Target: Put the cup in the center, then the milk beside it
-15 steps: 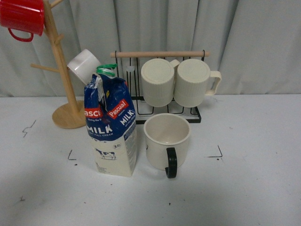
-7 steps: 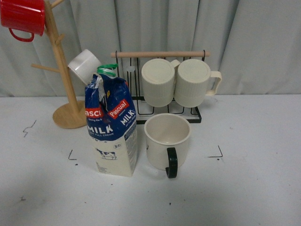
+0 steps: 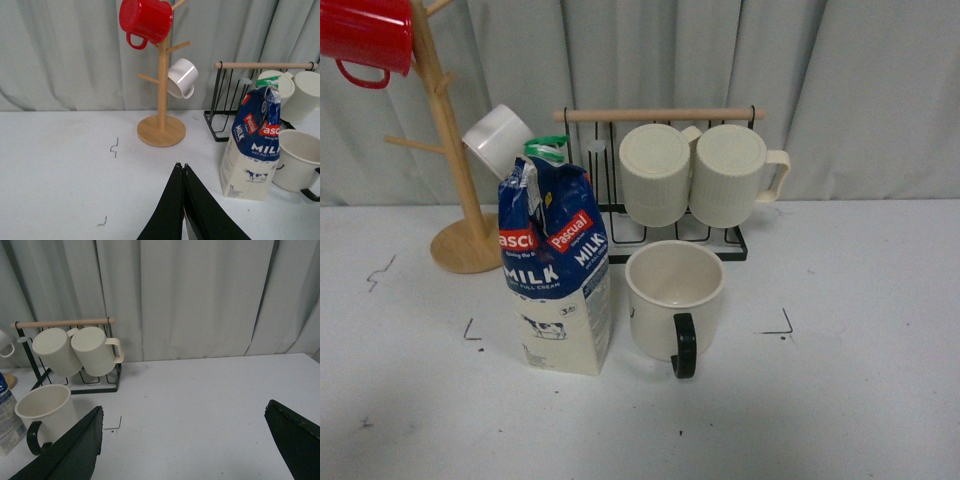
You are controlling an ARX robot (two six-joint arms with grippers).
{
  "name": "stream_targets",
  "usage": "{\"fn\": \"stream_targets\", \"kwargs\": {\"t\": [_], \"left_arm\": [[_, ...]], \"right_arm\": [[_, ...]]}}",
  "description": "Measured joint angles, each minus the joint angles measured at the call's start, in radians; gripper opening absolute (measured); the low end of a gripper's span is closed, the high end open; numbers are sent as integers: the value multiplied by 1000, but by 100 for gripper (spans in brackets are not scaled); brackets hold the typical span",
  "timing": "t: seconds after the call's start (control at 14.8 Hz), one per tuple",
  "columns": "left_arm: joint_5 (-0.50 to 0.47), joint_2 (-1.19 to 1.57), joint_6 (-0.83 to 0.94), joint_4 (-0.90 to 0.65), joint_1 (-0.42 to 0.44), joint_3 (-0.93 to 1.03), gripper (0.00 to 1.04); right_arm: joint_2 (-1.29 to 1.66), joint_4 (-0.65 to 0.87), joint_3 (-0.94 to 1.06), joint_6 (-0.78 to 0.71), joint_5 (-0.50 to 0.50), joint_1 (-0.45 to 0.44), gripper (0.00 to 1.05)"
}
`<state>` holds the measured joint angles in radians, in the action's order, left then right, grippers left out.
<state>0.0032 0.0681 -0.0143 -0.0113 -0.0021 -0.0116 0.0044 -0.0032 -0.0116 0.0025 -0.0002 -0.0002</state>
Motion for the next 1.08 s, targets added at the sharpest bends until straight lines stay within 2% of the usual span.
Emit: {"fn": "stream_targets", "kwargs": {"t": [0.2,0.34,0.47,1.01,1.08], "left_arm": [[-3,-61,0,19,0,0,2],[-3,-61,0,16,0,0,11],[-4,-61,0,14,0,0,27],[-3,-61,0,15,0,0,76],[-3,-61,0,15,0,0,99]], "right_arm": [[0,0,0,0,0,0,98],[0,0,0,0,0,0,98],[0,0,0,0,0,0,98],[0,0,0,0,0,0,98],[0,0,0,0,0,0,98]]}}
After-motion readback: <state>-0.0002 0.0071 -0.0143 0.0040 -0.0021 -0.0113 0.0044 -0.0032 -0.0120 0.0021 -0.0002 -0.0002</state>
